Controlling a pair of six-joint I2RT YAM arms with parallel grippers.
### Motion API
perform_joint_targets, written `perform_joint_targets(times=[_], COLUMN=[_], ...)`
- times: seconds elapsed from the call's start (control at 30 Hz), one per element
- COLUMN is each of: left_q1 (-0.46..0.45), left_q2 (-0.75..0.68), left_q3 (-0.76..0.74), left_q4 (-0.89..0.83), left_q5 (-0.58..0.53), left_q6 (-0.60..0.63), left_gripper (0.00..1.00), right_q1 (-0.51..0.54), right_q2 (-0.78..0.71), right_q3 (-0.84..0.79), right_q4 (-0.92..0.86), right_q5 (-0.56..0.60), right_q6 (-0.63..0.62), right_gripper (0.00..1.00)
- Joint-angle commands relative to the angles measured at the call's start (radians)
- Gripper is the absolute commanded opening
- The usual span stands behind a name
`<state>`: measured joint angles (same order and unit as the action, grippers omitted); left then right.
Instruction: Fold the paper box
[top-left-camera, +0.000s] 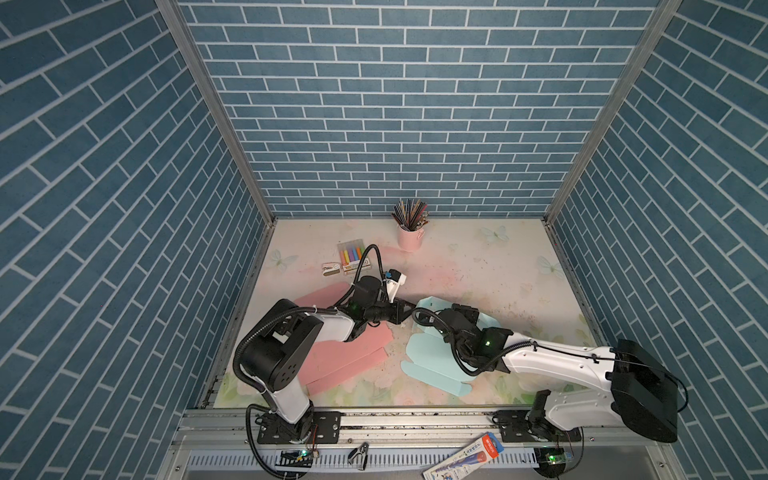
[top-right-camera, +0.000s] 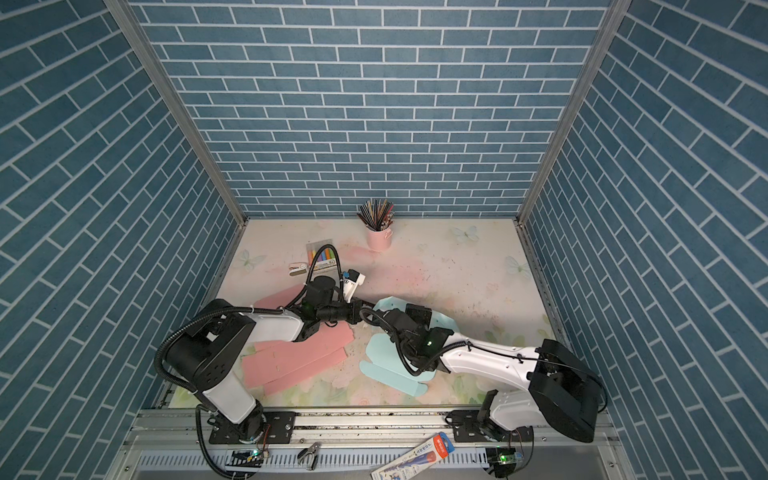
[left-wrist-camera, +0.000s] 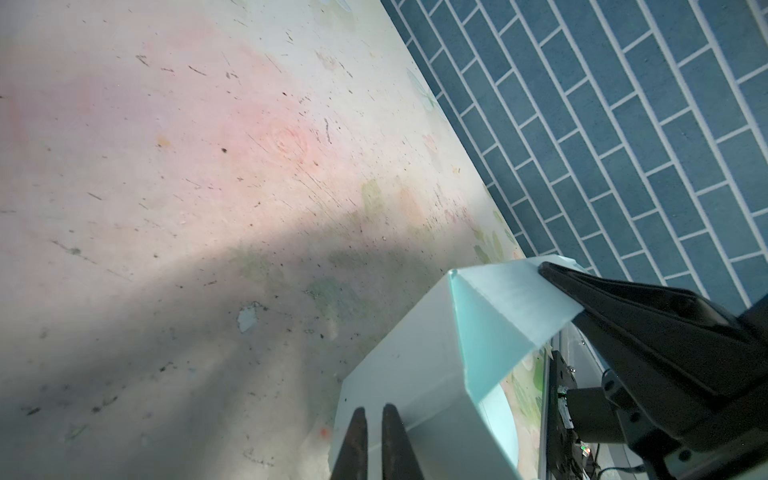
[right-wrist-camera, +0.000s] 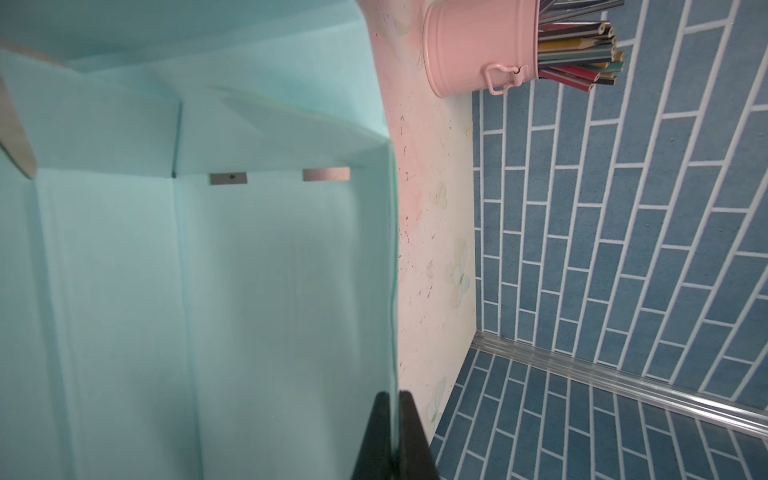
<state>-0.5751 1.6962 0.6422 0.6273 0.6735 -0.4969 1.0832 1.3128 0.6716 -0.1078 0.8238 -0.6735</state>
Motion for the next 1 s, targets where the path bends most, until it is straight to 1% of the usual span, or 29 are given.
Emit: perform_joint_targets(times=[0.0,0.13,0.27,0.43,0.63,0.7,0.9,0.97], left_q1=[-0.015,-0.036,-0.054,-0.060,-0.067,-0.069,-0.072,-0.076], left_q2=[-0.026,-0.036,-0.049,-0.064,-0.066,-0.058,-0.038,-0.039], left_q3=[-0.022,-0.050,-0.106,-0.162,-0.181,-0.182,-0.173,-0.174], left_q4=[0.050,0.063,0.122,0.181,0.198,0.208,0.231,0.231], left_q5=[0.022,0.016,-0.002,-0.024,-0.042,-0.045,-0.047,-0.065], left_q6=[0.017,0.032,0.036,0.032,0.067,0.082,0.098,0.107], left_gripper=[0.12,0.13,0.19,0.25,0.31,0.35,0.39,0.43], right_q1=[0.016,0.021,0.029,0.043,0.073,0.076,0.087,0.088], right_q2=[-0.033,-0.045,-0.042,-0.044,-0.045,-0.044,-0.033,-0.039], right_q3=[-0.019,-0.039,-0.055,-0.071,-0.093,-0.099,-0.107,-0.111], right_q4=[0.061,0.083,0.112,0.134,0.154,0.158,0.165,0.166], right_q5=[0.028,0.031,0.031,0.034,0.052,0.049,0.054,0.049], right_q6=[-0.074,-0.100,-0.117,-0.138,-0.161,-0.165,-0.172,-0.175], right_gripper=[0.00,0.00,0.00,0.00,0.00,0.00,0.00,0.00])
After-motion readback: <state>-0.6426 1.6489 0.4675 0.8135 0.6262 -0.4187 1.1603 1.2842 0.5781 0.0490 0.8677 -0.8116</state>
